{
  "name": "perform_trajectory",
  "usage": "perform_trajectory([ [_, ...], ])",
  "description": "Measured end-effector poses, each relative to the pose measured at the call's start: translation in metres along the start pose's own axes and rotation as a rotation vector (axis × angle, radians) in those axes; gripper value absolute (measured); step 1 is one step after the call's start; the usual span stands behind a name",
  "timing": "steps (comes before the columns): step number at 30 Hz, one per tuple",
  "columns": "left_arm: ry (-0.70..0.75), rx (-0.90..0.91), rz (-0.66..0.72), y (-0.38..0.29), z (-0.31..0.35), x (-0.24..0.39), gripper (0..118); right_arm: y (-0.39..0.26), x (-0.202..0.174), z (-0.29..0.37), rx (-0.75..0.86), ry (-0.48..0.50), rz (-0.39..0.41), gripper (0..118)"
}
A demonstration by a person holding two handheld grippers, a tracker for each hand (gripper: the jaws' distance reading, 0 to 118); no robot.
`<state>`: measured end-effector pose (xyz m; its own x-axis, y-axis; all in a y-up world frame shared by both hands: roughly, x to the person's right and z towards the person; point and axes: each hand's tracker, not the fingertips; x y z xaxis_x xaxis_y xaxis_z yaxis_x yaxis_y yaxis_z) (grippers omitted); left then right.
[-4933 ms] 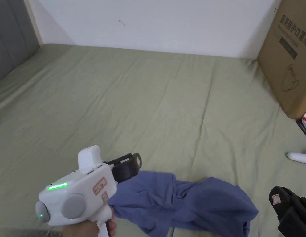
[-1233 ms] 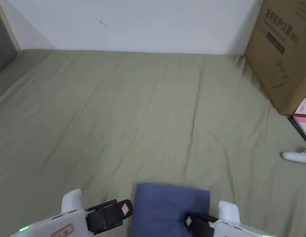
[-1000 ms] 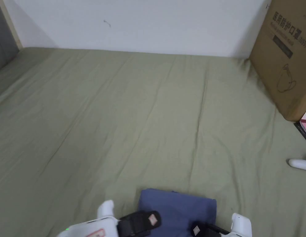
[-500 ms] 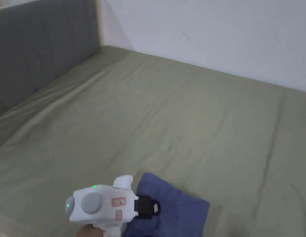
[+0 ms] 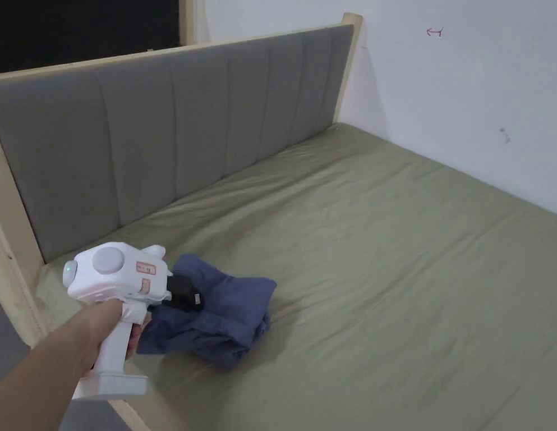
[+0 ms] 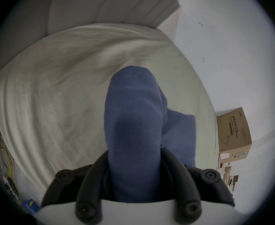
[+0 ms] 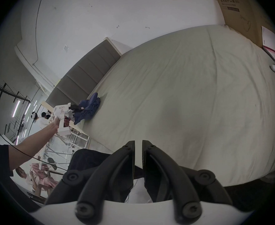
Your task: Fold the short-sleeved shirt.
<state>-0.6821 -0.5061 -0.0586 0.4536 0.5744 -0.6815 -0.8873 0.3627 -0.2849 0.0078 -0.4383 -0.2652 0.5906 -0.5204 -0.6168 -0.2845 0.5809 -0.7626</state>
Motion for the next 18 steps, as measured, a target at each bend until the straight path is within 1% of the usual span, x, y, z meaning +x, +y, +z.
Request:
perform_trajectory([
  [1, 0.019, 0.025, 0.006, -0.004, 0.001, 0.003, 39, 0.000, -0.004, 0.000, -0.002, 0.003, 0.006, 9],
  [2, 0.021, 0.059, -0.001, -0.007, 0.005, 0.006, 74, 0.001, -0.006, 0.001, -0.004, 0.004, 0.010, 9],
  [3, 0.004, 0.091, -0.006, -0.010, 0.011, 0.009, 99, 0.002, -0.008, 0.002, -0.005, 0.004, 0.020, 9],
  [4, 0.006, 0.115, -0.005, -0.007, 0.016, 0.008, 110, 0.003, -0.011, 0.005, -0.002, -0.001, 0.039, 9],
  [6, 0.027, 0.165, -0.026, -0.009, 0.037, 0.026, 108, 0.006, -0.013, 0.014, 0.018, -0.012, 0.072, 9],
  [7, 0.034, 0.213, -0.066, -0.014, 0.051, 0.040, 108, 0.009, -0.013, 0.019, 0.030, -0.009, 0.084, 9],
  [9, 0.075, 0.317, -0.192, -0.030, 0.078, 0.073, 107, 0.014, -0.013, 0.031, 0.078, -0.029, 0.118, 9],
  [10, 0.106, 0.374, -0.264, -0.042, 0.090, 0.097, 103, 0.017, -0.012, 0.037, 0.104, -0.049, 0.142, 9],
  [11, 0.162, 0.424, -0.354, -0.058, 0.101, 0.124, 90, 0.021, -0.012, 0.044, 0.138, -0.082, 0.171, 9],
  [12, 0.202, 0.463, -0.437, -0.078, 0.111, 0.151, 71, 0.023, -0.012, 0.051, 0.172, -0.117, 0.195, 9],
  [13, 0.224, 0.496, -0.526, -0.097, 0.117, 0.179, 47, 0.027, -0.010, 0.059, 0.212, -0.154, 0.216, 9],
  [14, 0.226, 0.537, -0.583, -0.117, 0.120, 0.206, 22, 0.032, -0.008, 0.068, 0.252, -0.186, 0.235, 9],
  [15, 0.172, 0.553, -0.604, -0.133, 0.122, 0.230, 8, 0.037, -0.006, 0.076, 0.294, -0.222, 0.249, 9],
  [16, 0.095, 0.567, -0.621, -0.146, 0.122, 0.243, 3, 0.044, -0.004, 0.084, 0.339, -0.256, 0.266, 9],
  [17, 0.024, 0.592, -0.624, -0.165, 0.124, 0.267, 2, 0.052, 0.001, 0.093, 0.385, -0.267, 0.292, 9],
  [18, 0.004, 0.612, -0.628, -0.182, 0.123, 0.290, 2, 0.059, 0.003, 0.102, 0.434, -0.280, 0.303, 9],
])
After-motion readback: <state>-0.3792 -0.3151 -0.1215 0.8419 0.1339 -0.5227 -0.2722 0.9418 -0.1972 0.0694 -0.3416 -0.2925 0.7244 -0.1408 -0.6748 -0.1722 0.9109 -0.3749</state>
